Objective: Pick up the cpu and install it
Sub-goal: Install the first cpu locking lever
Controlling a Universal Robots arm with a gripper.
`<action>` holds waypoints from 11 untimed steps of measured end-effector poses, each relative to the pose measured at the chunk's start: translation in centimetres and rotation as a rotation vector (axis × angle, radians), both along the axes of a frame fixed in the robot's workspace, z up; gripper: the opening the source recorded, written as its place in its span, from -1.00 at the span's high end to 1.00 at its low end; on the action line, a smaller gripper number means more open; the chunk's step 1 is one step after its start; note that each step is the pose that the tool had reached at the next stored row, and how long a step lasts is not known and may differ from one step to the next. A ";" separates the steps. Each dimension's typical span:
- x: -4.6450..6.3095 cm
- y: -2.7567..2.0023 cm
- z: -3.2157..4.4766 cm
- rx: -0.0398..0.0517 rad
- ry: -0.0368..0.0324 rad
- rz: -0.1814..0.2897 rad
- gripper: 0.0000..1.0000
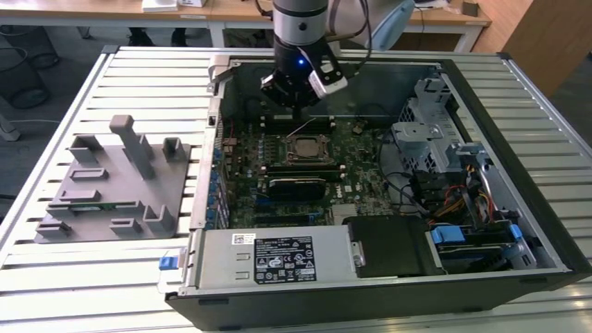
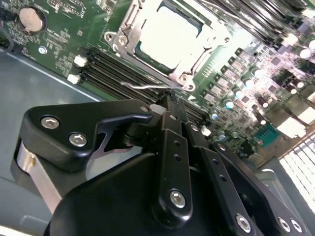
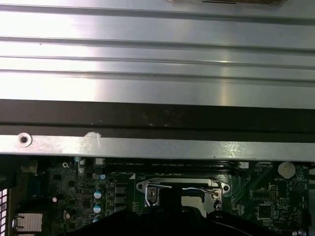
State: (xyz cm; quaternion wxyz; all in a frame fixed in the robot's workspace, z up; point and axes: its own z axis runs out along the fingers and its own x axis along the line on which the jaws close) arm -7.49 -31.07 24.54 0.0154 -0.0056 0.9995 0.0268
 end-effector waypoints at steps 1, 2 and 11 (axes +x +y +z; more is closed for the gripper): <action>0.2 0.02 -0.09 -0.0012 0.0001 0.000 0.79; 0.3 0.05 -0.17 -0.0028 0.0004 0.000 0.79; 1.2 0.30 -0.86 -0.0064 0.0010 0.000 0.79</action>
